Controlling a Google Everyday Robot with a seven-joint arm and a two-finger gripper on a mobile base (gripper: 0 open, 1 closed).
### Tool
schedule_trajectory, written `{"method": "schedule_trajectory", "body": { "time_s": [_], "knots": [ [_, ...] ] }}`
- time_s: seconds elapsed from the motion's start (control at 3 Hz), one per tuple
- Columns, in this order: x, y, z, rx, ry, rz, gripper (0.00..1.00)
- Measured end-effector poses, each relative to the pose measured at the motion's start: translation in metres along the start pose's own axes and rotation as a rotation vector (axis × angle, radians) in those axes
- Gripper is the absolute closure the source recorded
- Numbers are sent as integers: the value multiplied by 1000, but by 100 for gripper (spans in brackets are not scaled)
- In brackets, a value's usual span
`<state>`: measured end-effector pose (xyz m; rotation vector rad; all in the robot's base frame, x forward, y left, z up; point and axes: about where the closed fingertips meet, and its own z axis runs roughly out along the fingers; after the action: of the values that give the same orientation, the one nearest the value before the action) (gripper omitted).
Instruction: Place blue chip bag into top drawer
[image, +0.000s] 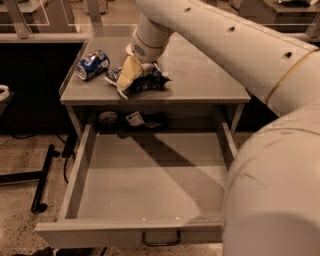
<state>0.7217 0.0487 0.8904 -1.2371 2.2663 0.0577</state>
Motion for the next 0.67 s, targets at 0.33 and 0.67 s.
{"method": "schedule_trajectory", "body": {
  "time_s": [0.33, 0.67],
  "knots": [
    [-6, -5, 25, -10, 46, -15, 0],
    [-8, -6, 47, -34, 100, -28, 19]
  ]
}}
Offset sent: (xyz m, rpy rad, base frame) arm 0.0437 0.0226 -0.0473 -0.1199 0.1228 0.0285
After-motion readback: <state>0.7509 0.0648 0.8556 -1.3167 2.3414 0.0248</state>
